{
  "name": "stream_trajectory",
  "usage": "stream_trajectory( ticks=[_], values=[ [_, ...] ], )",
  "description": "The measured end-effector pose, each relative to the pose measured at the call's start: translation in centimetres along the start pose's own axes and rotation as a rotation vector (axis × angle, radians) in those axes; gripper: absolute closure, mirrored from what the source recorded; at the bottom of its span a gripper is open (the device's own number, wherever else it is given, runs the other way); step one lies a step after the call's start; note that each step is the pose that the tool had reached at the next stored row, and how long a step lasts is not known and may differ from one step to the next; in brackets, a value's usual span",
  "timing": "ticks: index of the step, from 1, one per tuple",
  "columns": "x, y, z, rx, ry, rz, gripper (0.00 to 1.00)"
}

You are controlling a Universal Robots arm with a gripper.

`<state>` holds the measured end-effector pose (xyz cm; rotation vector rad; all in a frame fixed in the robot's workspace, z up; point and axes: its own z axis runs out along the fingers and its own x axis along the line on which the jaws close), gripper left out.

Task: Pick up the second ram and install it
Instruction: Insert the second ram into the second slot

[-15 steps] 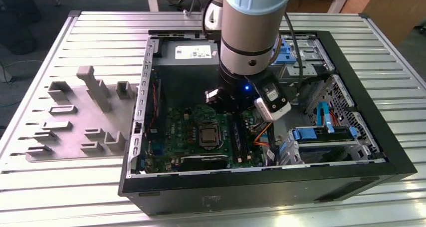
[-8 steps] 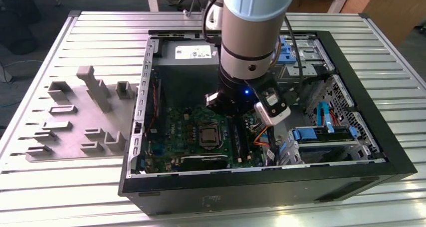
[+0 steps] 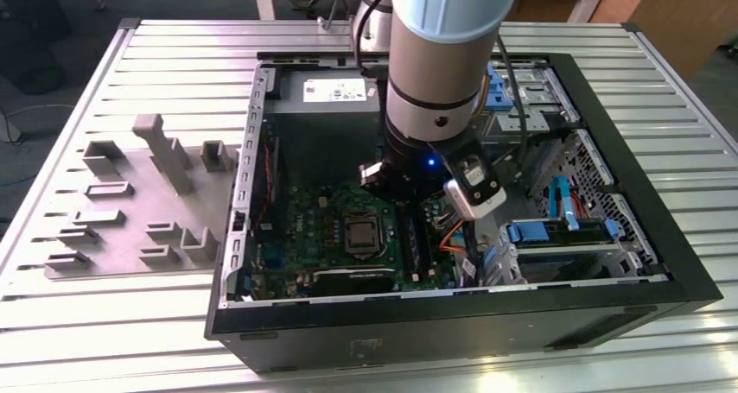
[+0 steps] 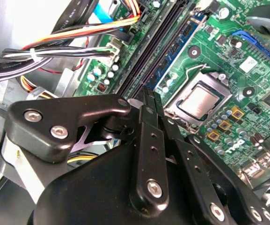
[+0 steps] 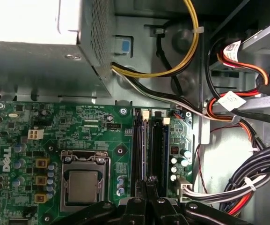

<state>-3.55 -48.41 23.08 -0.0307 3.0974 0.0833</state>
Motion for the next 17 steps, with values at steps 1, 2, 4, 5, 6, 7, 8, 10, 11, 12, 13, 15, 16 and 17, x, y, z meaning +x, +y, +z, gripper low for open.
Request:
stream_trajectory(
  ticks=[1,2,4,5,6,7,8,10,11,12,13,15,16,17],
  values=[
    [0.0,0.0,0.01,-0.001,0.0001,0.0,0.89],
    [0.01,-0.01,0.03,-0.0026,0.0,0.0,0.89],
    [0.04,-0.01,0.06,-0.0038,-0.0001,0.0,0.89],
    [0.06,-0.03,0.07,-0.004,-0.0001,0.0,0.89],
    [0.08,-0.05,0.08,-0.004,-0.0001,0.0,0.89],
    [0.1,-0.07,0.09,-0.004,-0.0001,0.0,0.89],
    [0.12,-0.08,0.1,-0.0039,-0.0001,0.0,0.89],
    [0.19,-0.1,0.16,-0.0038,-0.0001,0.001,0.89],
    [0.2,-0.11,0.18,-0.0038,-0.0001,0.001,0.89],
    [0.22,-0.13,0.22,-0.0037,0.0,0.001,0.89],
    [0.23,-0.15,0.27,-0.0037,0.0,0.001,0.89],
    [0.24,-0.19,0.35,-0.0038,-0.0001,0.001,0.89],
    [0.25,-0.21,0.38,-0.0038,-0.0001,0.002,0.89],
    [0.25,-0.24,0.4,-0.0038,-0.0001,0.002,0.89]
  ],
)
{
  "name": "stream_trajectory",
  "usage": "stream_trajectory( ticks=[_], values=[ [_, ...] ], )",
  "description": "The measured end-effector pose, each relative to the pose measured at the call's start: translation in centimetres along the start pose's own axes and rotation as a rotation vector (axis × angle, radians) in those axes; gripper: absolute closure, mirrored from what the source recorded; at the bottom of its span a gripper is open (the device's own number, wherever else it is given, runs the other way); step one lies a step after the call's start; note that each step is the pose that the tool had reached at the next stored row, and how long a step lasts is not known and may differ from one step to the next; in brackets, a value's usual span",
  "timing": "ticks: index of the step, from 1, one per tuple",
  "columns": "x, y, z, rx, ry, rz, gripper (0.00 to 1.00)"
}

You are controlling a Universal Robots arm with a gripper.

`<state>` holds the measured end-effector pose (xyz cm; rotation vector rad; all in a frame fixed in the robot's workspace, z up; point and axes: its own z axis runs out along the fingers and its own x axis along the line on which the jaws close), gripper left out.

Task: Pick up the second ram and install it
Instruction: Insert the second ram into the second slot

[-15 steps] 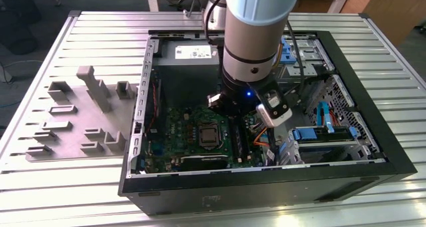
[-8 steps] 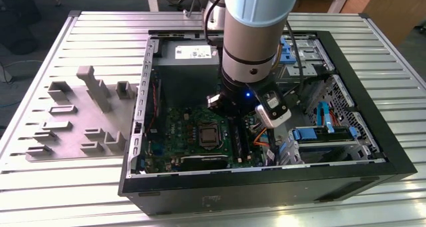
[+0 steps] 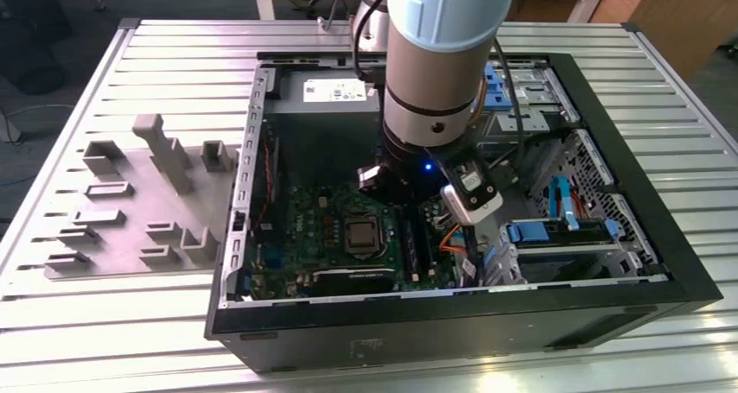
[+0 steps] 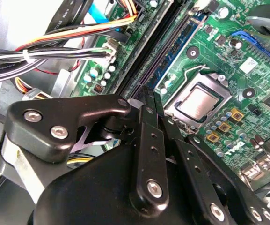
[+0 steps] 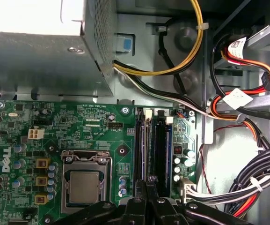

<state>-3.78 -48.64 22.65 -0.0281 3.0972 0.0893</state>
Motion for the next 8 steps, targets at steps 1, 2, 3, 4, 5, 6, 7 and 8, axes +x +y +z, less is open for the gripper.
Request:
stream_trajectory(
  ticks=[1,2,3,4,5,6,7,8],
  values=[
    [0.0,-0.02,0.02,-0.0001,0.0,0.0,0.89],
    [0.0,-0.05,0.03,0.0,0.0,0.0,0.89],
    [0.0,-0.06,0.04,0.0,0.0,0.0,0.89],
    [0.0,-0.06,0.04,0.0002,0.0001,0.0,0.89],
    [0.01,-0.07,0.06,0.0002,0.0001,0.0,0.89],
    [0.01,-0.08,0.08,0.0002,0.0,0.0,0.89],
    [0.0,-0.08,0.08,0.0002,0.0,0.0,0.89],
    [0.0,-0.07,0.08,0.0001,0.0,0.0,0.89]
  ],
)
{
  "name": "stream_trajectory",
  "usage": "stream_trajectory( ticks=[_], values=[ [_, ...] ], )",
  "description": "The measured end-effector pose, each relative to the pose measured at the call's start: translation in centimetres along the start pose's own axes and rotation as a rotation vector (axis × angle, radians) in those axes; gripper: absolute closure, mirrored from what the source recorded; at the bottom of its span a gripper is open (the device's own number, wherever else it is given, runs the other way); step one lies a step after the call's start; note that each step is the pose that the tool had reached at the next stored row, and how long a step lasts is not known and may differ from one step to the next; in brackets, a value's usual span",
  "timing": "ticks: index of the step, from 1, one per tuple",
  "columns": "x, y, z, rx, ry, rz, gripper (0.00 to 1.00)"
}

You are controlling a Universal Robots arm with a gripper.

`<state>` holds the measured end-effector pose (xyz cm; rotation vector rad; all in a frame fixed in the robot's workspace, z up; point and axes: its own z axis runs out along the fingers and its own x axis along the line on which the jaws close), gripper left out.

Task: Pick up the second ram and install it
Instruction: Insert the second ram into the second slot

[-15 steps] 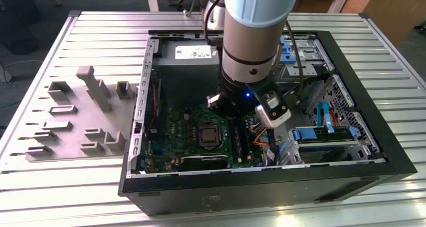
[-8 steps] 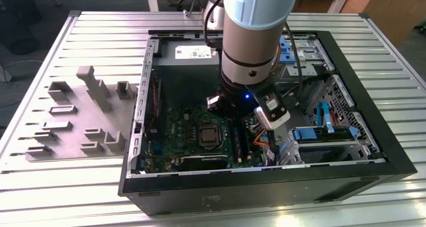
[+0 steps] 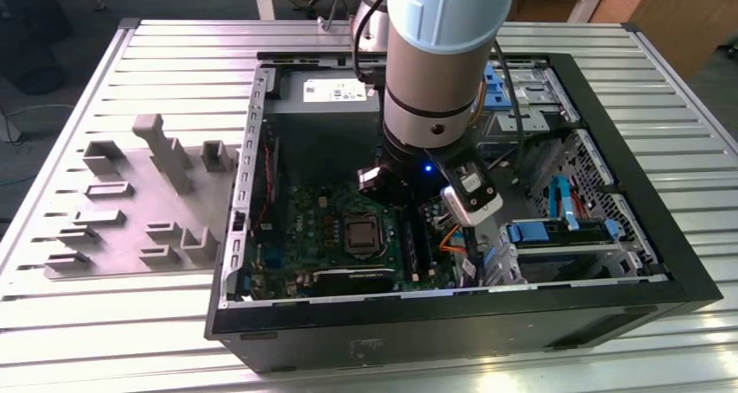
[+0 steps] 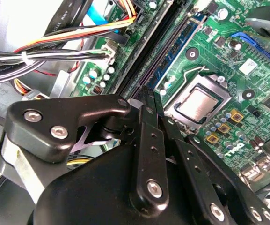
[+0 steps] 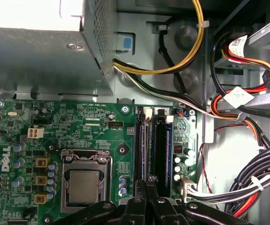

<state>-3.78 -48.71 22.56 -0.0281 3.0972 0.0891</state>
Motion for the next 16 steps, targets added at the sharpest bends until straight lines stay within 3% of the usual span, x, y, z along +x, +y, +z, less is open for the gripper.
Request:
stream_trajectory(
  ticks=[16],
  values=[
    [0.0,0.0,0.03,0.0019,-0.0026,0.046,0.89]
  ],
)
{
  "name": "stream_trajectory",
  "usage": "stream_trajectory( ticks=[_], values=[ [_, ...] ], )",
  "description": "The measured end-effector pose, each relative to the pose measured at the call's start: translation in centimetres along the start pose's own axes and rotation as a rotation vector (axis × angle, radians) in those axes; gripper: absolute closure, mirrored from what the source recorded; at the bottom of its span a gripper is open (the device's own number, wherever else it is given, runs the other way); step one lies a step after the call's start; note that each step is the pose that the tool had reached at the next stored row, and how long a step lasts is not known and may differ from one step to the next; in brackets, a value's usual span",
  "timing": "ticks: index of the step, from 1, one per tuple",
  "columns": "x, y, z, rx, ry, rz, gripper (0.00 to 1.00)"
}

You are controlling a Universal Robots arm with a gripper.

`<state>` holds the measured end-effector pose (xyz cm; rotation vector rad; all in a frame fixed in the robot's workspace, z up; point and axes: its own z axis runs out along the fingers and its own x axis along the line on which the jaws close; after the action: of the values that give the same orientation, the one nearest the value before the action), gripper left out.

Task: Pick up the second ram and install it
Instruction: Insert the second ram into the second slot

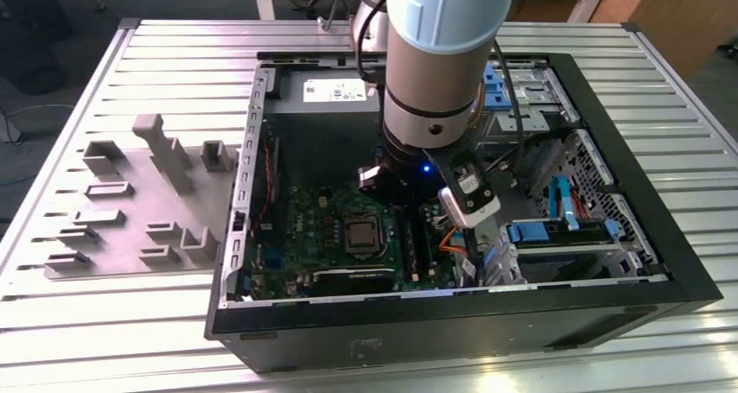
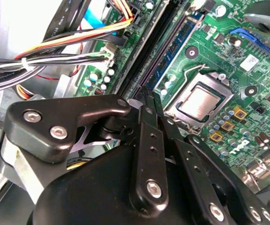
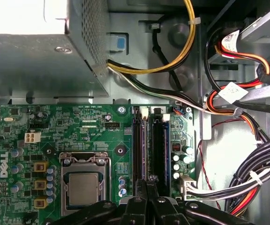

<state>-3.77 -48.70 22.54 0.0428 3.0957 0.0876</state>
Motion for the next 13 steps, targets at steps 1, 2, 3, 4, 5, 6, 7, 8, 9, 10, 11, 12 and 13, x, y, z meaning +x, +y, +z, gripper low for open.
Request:
stream_trajectory(
  ticks=[1,2,3,4,5,6,7,8,9,10,11,12,13],
  values=[
    [0.0,0.0,0.02,0.0001,0.0,0.0,0.89],
    [0.0,0.0,0.07,0.0002,0.0001,0.0,0.89],
    [0.01,-0.01,0.14,0.0003,0.0001,0.0,0.89],
    [0.01,-0.02,0.18,0.0004,0.0001,0.0,0.89],
    [0.01,-0.02,0.18,0.0004,0.0001,0.0,0.89],
    [0.01,-0.02,0.19,0.0003,0.0001,0.0,0.89],
    [0.01,-0.02,0.2,0.0002,0.0001,0.0,0.89],
    [0.01,-0.01,0.19,-0.0004,0.0,0.0,0.89],
    [0.01,0.0,0.16,-0.0013,-0.0001,0.0,0.89],
    [0.0,0.01,0.11,-0.0023,-0.0003,0.0,0.89],
    [0.0,0.0,0.04,-0.0021,-0.0001,0.0,0.89],
    [0.0,0.0,-0.02,-0.0024,0.0,0.0,0.89],
    [0.0,0.0,-0.02,-0.0031,-0.0001,0.001,0.89]
  ],
)
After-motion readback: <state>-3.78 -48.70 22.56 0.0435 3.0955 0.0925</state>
